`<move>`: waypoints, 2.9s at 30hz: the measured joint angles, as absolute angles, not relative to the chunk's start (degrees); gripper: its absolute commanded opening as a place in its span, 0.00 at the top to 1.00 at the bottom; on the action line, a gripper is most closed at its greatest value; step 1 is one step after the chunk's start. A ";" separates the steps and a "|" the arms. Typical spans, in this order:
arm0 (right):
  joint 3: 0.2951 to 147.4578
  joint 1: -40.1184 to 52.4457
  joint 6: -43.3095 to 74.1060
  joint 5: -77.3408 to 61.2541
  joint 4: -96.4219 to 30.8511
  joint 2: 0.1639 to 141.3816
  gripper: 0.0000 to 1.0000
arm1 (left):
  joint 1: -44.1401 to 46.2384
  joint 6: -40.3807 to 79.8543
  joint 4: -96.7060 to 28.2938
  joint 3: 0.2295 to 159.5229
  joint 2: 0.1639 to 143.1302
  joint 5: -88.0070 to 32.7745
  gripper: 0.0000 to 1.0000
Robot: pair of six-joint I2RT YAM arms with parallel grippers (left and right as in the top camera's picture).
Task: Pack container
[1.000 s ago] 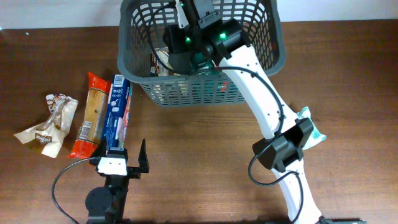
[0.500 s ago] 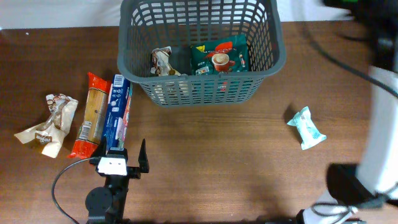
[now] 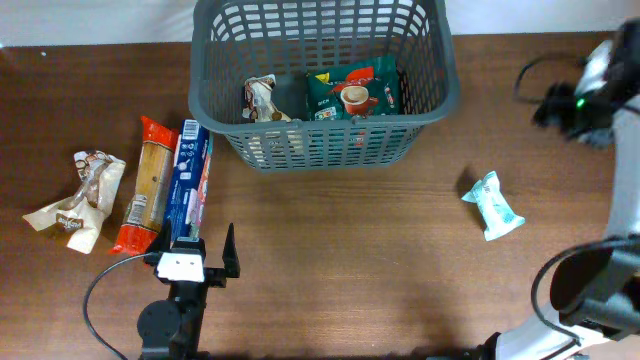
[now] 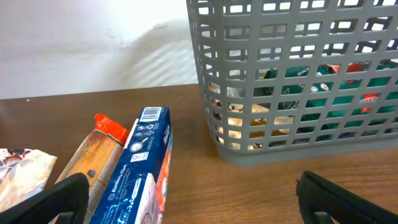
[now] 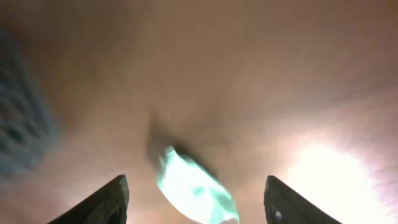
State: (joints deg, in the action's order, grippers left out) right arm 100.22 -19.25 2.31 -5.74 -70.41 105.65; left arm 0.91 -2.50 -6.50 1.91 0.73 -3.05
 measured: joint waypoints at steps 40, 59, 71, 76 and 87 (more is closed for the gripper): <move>92.95 -16.25 -6.50 -11.29 -66.32 106.10 0.97 | 0.91 -2.50 -6.46 1.91 0.73 -3.07 0.01; 148.14 4.23 0.23 -26.35 -65.23 104.57 0.97 | 0.91 -2.48 -6.52 1.91 0.73 -3.07 0.01; 148.07 25.56 21.06 -11.07 -53.87 122.17 0.96 | 0.91 -2.50 -6.52 1.91 0.73 -3.07 0.01; 147.94 28.32 25.26 -8.27 -50.89 130.47 0.97 | 0.91 -2.48 -6.52 1.91 0.73 -3.07 0.01; 147.92 28.53 27.44 -6.66 -51.46 138.37 0.65 | 0.91 -2.50 -6.52 1.91 0.73 -3.05 0.01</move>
State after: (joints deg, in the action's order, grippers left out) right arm 147.92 28.53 27.44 -6.66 -51.46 138.37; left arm 0.91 -2.50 -6.52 1.91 0.73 -3.05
